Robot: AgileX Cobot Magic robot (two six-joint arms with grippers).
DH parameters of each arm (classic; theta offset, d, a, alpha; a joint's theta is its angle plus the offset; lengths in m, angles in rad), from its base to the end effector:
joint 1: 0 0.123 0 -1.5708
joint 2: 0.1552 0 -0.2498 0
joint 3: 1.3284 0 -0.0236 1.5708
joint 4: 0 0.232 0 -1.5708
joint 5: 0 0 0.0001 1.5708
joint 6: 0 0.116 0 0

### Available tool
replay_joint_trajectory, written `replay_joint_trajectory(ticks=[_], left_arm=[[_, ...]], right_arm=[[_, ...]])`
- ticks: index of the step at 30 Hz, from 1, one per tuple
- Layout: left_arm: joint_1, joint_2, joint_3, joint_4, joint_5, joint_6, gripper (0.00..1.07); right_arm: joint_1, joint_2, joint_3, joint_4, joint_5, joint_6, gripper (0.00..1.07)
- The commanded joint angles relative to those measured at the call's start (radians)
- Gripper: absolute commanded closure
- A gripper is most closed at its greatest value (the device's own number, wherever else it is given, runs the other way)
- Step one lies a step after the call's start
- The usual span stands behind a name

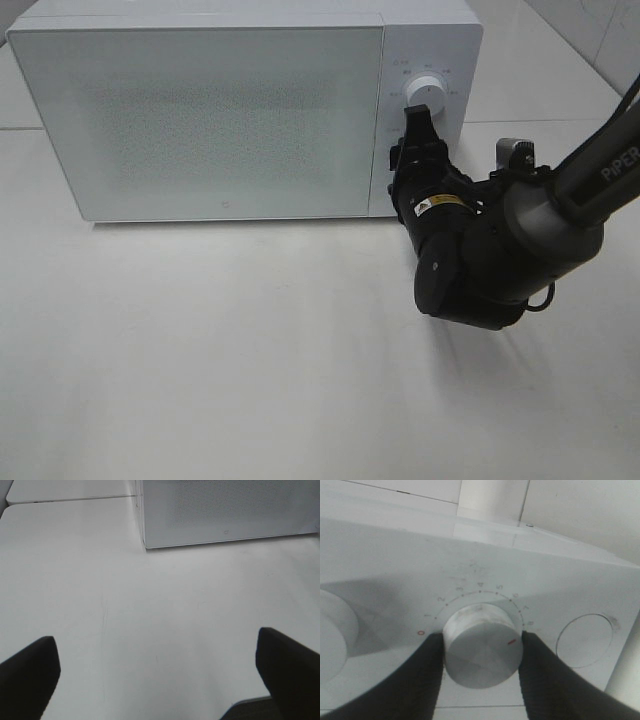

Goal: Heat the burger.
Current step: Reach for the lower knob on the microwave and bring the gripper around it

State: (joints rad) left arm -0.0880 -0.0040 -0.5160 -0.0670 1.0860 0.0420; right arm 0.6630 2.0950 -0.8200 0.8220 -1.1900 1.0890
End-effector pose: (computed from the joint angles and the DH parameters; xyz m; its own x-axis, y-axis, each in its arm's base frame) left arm 0.0322 -0.0097 0.2590 -0.4566 0.0510 -0.8882 0.1450 0.9893 -0.0177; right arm 0.3241 0.1531 0.0983 0.0666 0.9775 -0.2003 0.1241 0.1910 0.9737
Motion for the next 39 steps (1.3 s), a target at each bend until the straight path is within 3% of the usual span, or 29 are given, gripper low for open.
replay_joint_trajectory(ticks=[1, 15, 39], left_arm=[[0.003, -0.017, 0.000, -0.006, -0.013, -0.004, 0.07], [0.003, -0.017, 0.000, -0.006, -0.013, -0.004, 0.07], [0.003, -0.017, 0.000, -0.006, -0.013, -0.004, 0.07]], right_arm=[[0.012, -0.017, -0.058, -0.316, -0.212, 0.005, 1.00], [0.012, -0.017, -0.058, -0.302, -0.213, 0.026, 0.96], [0.012, -0.017, -0.058, -0.118, -0.215, 0.165, 0.91]])
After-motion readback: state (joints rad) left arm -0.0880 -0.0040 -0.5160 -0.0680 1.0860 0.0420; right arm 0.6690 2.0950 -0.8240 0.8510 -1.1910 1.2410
